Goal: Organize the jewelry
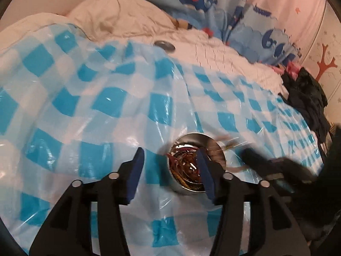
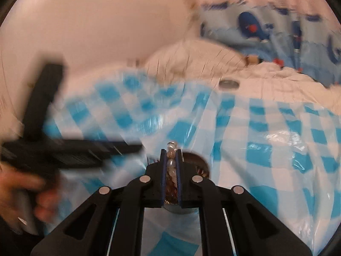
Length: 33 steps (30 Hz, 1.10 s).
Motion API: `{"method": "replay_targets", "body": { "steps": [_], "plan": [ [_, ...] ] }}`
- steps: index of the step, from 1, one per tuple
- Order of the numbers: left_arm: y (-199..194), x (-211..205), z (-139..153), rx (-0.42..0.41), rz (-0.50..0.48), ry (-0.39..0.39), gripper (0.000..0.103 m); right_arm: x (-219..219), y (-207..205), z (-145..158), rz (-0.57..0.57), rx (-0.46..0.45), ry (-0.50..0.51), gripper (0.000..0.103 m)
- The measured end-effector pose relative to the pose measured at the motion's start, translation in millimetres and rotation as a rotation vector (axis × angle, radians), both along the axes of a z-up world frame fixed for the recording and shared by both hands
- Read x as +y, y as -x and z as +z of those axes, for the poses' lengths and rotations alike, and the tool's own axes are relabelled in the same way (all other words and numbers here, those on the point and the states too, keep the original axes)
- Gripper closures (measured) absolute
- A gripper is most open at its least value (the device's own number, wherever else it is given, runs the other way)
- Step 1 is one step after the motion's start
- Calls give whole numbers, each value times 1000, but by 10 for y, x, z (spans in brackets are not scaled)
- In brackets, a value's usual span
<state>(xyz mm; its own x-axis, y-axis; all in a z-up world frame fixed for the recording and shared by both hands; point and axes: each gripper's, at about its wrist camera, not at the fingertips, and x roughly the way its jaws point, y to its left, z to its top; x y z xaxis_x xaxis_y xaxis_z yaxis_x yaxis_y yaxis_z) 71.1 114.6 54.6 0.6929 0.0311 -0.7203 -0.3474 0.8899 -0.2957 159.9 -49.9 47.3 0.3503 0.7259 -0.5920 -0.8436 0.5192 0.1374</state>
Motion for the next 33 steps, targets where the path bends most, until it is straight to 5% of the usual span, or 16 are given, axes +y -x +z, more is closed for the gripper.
{"method": "replay_targets", "body": {
  "steps": [2,9,18,22,25,33],
  "plan": [
    [80,36,2,-6,15,10,48,52,16,-170,-7,-2,68,68],
    [393,5,25,0,32,-3,31,-501,289,-224,-51,18,71,49],
    [810,-217,-236,34,54,55,22,-927,600,-567,-154,148,139,37],
    [888,-441,-307,62,35,-17,21,-1008,736,-580,-208,99,140,32],
    [949,-559,-307,66,30,-63,19,-1067,785,-572,-248,69,127,19],
    [1038,-780,-149,31,52,-235,10,-1118,735,-643,-378,57,105,17]
  ]
}}
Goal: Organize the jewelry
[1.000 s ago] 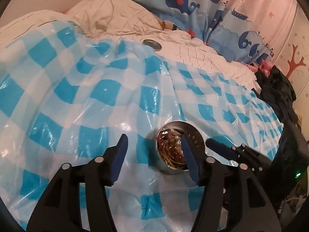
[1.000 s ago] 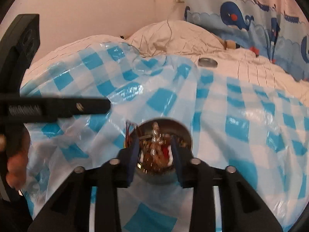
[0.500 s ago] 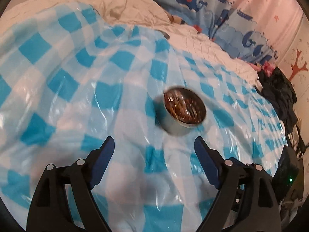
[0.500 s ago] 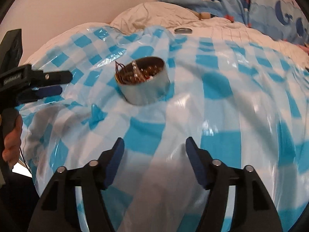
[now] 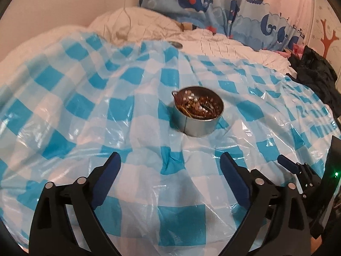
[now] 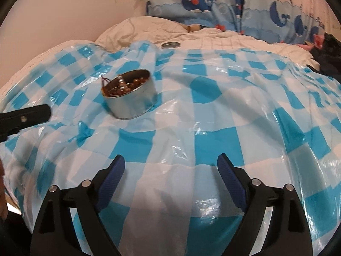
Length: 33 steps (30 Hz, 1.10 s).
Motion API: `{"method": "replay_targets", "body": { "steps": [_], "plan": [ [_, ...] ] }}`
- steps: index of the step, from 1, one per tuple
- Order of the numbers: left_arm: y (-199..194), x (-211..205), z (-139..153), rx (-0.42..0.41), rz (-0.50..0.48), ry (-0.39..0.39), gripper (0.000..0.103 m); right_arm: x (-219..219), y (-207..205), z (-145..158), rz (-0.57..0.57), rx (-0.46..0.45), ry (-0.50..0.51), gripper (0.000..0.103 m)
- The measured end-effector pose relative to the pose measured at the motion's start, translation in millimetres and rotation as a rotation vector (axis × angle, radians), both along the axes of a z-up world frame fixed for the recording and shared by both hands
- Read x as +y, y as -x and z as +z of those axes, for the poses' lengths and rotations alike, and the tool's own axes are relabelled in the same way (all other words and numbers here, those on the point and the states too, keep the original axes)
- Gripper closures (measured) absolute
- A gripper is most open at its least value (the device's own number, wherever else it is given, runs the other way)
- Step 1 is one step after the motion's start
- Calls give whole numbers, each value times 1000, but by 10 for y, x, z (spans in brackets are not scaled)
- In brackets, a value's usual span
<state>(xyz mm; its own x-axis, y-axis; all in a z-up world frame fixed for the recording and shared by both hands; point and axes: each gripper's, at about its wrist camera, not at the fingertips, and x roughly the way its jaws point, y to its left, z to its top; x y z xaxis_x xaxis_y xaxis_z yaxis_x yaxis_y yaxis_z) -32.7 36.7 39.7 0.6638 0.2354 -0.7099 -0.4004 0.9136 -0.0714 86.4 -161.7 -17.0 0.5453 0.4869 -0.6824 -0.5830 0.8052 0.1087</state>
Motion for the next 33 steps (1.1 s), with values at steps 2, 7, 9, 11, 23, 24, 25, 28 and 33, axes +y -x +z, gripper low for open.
{"method": "replay_targets", "body": {
  "steps": [2,7,9,11,23,24,25,28,33],
  "plan": [
    [21,-1,24,-5,18,-36,9,7,0,-7,-11,-3,5,13],
    [-1,95,10,12,55,-43,8,44,-17,-47,-23,5,29,13],
    [-14,123,2,17,67,-42,8,53,-14,-51,-24,9,31,13],
    [-27,122,-7,20,70,-47,8,60,-11,-43,-24,10,28,13],
    [-95,72,-60,63,69,-76,8,106,-5,-36,-25,16,30,11],
    [-95,75,-61,63,70,-77,8,105,-2,-35,-26,15,29,10],
    [-95,78,-63,63,71,-76,8,101,-4,-38,-26,14,29,10],
    [-98,81,-70,63,72,-71,8,100,-2,-43,-26,15,29,10],
    [-153,31,-129,76,67,-64,8,73,-7,-61,-34,17,23,10]
  ]
}}
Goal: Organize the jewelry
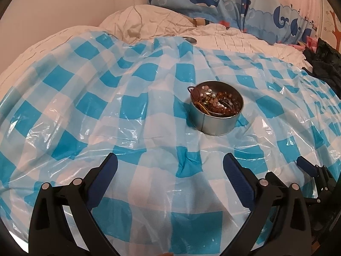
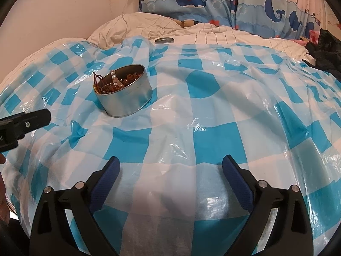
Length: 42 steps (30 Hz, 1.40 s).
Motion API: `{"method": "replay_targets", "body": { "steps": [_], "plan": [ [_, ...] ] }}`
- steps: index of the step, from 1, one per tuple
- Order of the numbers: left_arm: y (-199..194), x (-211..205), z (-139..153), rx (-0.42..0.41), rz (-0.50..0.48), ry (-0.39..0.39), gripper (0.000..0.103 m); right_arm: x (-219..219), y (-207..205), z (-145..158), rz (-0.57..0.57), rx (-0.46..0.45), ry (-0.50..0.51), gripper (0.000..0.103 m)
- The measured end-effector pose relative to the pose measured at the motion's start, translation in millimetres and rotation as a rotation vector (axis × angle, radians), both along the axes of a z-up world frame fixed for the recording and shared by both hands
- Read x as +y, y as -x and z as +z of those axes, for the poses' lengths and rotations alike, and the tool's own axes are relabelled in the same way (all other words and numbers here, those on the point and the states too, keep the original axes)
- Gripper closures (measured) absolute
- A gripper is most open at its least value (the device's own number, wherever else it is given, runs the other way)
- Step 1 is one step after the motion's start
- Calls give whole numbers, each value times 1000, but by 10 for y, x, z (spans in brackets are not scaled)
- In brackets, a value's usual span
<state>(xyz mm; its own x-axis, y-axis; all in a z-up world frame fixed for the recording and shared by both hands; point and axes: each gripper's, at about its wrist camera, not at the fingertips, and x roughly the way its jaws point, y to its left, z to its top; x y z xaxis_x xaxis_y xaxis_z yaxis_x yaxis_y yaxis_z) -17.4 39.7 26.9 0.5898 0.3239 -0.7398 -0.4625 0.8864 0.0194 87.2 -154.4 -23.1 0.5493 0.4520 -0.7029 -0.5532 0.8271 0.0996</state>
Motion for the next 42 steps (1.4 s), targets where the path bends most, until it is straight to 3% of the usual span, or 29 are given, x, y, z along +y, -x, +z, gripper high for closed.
{"method": "replay_targets", "body": {
  "steps": [17,27,42],
  "plan": [
    [-25,-268,89,9,-94,16,8,-205,-27,-40,-81,-2,-91,10],
    [181,-289,110,9,-70,40,8,-189,-17,-47,-75,5,-87,8],
    [-34,-401,7,28,-80,-8,8,-181,-15,-57,-73,9,-87,7]
  ]
}}
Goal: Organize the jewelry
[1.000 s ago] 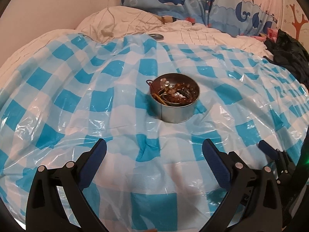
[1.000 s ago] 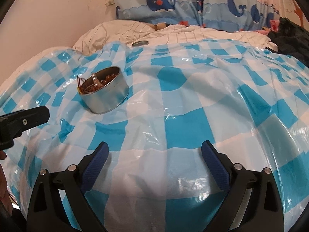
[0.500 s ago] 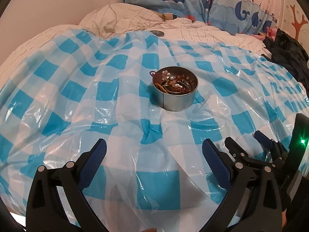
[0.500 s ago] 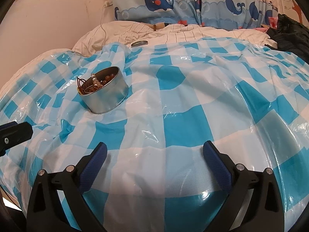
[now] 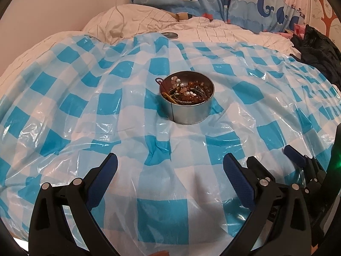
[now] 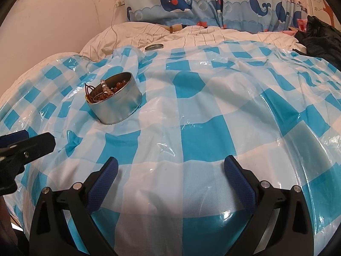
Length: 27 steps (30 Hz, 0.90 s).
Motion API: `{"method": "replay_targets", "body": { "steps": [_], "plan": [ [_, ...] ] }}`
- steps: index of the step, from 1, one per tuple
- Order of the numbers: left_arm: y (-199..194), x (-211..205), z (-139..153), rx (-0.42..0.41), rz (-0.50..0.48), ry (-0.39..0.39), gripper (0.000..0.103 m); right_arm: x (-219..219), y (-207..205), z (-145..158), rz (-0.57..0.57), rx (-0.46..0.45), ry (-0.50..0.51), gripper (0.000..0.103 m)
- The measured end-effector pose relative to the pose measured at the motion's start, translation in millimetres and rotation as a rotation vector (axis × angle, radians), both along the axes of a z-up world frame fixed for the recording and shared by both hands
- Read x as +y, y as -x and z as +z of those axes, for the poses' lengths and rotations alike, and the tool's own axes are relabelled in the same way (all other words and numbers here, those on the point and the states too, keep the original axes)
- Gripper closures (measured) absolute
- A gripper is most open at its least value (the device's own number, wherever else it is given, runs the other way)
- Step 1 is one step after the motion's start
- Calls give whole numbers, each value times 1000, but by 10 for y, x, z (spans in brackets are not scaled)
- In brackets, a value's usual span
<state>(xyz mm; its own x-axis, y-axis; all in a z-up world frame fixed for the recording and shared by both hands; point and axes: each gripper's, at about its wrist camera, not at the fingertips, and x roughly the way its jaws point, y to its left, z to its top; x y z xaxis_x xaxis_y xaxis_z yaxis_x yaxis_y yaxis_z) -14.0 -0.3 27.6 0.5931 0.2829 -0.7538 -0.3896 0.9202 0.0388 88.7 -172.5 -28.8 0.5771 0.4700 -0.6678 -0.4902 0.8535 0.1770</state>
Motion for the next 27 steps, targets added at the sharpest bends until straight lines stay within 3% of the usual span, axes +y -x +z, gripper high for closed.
{"method": "replay_targets", "body": {
  "steps": [27],
  "plan": [
    [95,167,-23,-12,31,12,8,2,-9,-19,3,5,2,7]
  ]
}}
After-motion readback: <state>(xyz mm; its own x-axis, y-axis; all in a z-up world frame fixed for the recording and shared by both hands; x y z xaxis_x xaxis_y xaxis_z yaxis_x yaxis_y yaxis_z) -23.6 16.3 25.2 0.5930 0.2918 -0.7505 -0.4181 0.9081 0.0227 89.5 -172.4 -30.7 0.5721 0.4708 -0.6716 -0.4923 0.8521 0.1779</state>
